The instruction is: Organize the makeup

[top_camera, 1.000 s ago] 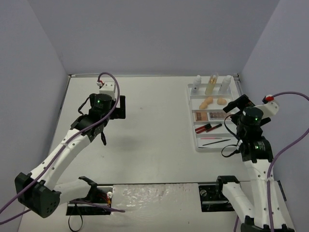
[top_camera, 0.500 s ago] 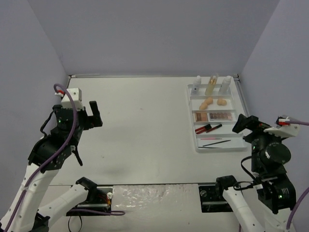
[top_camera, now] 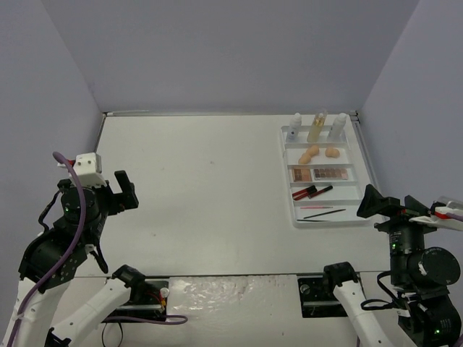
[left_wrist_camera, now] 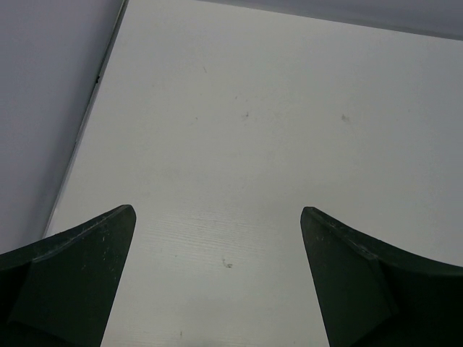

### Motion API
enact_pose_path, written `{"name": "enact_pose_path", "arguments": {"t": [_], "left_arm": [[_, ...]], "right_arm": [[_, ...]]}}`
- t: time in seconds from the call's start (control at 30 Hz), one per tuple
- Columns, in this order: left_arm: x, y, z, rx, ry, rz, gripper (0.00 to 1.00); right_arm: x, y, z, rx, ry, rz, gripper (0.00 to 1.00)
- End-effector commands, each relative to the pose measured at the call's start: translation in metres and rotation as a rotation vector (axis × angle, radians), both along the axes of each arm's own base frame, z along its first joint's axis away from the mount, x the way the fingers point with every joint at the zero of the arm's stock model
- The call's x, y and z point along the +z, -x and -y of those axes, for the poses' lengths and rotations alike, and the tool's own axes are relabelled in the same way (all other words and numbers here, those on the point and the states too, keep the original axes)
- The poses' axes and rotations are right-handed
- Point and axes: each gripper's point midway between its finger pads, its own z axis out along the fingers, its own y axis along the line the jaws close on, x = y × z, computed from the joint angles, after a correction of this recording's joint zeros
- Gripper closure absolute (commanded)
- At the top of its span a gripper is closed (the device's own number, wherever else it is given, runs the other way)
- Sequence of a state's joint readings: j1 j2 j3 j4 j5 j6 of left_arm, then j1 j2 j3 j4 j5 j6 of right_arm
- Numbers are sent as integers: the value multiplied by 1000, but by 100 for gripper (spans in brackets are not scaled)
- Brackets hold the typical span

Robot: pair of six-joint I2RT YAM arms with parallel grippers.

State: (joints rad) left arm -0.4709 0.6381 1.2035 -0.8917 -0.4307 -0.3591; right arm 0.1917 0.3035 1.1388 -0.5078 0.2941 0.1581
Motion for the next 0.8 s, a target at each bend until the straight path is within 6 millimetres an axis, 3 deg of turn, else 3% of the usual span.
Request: {"name": "enact_pose_path", "arguments": {"t": [0.0,0.2,0.57,0.77], "left_arm": [[5,-12,2,19,5,34,3],[13,-20,5,24,6,47,3],[16,-28,1,37,-37,74,3],[18,-37,9,11,-43,72,3]], "right_arm": [[22,-3,-6,37,22,46,0],[31,-9,-4,19,37,43,0],[6,-35,-17,65,38,-52,0],[12,-37,-20,79,34,-38,0]]}}
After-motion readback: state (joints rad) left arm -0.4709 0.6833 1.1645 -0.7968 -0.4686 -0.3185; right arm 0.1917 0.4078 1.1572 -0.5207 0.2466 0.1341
